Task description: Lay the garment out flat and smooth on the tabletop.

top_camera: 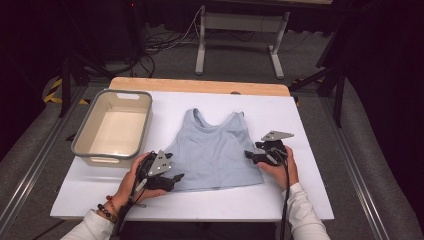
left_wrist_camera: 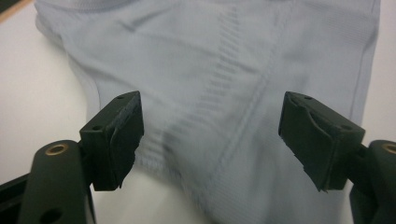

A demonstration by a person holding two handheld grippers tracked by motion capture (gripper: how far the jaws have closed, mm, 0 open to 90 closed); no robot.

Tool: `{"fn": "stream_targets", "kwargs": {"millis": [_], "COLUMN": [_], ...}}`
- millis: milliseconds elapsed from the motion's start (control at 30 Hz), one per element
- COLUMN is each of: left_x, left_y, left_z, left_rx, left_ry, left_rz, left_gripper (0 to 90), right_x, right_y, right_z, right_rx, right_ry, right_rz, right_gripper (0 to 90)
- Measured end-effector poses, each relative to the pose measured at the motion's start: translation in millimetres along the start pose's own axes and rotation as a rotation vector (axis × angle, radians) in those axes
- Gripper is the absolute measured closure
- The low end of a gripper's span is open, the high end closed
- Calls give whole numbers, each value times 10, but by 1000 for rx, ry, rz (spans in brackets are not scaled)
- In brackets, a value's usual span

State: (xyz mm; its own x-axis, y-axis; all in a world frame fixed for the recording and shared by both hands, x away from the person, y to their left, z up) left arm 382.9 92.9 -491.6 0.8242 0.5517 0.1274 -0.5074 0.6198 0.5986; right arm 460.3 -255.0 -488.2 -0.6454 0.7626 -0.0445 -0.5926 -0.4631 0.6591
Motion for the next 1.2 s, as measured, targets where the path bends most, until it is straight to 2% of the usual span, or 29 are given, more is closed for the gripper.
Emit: {"fn": "stream_targets", "kwargs": {"millis": [33,100,133,200,267,333,367,400,433,467,500,533,633,700,733,867,933,1033,1067,1100,1200], "left_x": [1,-19,-23,-36,-33,-28,-20,-20,-20,-20,-17,-18,-23,-33,-33,-106,-143,-168,-171,-173,-166], "left_y": [16,22,25,16,-1,0,0,0,2,2,5,6,10,19,19,42,41,50,58,69,114], "left_z": [-37,-91,-108,-133,-148,-150,-153,-153,-155,-156,-155,-155,-142,-126,-126,-85,-79,-81,-83,-81,-70], "left_rx": [7,22,30,40,47,47,52,52,54,57,58,56,52,44,44,39,42,58,66,69,64], "left_ry": [-2,7,8,16,21,25,32,32,39,41,41,40,28,29,29,5,-6,-30,-36,-44,-56], "left_rz": [-3,-22,-21,-49,-61,-76,-95,-95,-123,-142,-157,-165,-181,-191,-191,-207,-210,-226,-234,-237,-226], "left_gripper": [227,221,219,222,236,264,312,354,354,436,480,617,729,791,811,809,797,799,803,808,806], "right_x": [-13,-31,-31,-4,7,7,5,5,10,22,32,53,84,112,112,225,245,236,228,216,188], "right_y": [-6,-31,-55,-68,-56,-46,-14,-14,13,55,93,192,363,501,501,763,796,768,747,722,671], "right_z": [17,31,25,27,27,23,17,17,16,15,12,10,12,13,13,-27,-86,-224,-267,-304,-384], "right_rx": [-9,-29,-24,-15,-8,-5,-6,-6,-6,0,5,6,0,-3,-3,1,18,71,81,83,68], "right_ry": [-12,-46,-48,-32,-30,-37,-37,-37,-30,-29,-19,-13,-14,-36,-36,-59,-77,-80,-76,-69,-39], "right_rz": [-7,12,21,34,29,25,14,14,7,4,-3,-17,-27,-30,-30,-48,-57,-79,-88,-96,-97], "right_gripper": [376,408,442,508,589,619,692,692,716,727,736,746,745,743,743,739,717,673,596,548,502]}}
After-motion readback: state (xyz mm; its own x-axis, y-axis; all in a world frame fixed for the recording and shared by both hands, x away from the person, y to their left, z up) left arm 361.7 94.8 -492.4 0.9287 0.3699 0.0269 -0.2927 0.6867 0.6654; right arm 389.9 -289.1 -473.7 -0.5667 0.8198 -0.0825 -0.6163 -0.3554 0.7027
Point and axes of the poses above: each handheld gripper's, and its own axes: y roughly backward along the jaws, z roughly out of its top, x roughly to its left, the point moved 5 cm from there along -y, roughly forward along the jaws, and after that the axes turned 3 degrees about y, right-handed, at the moved point
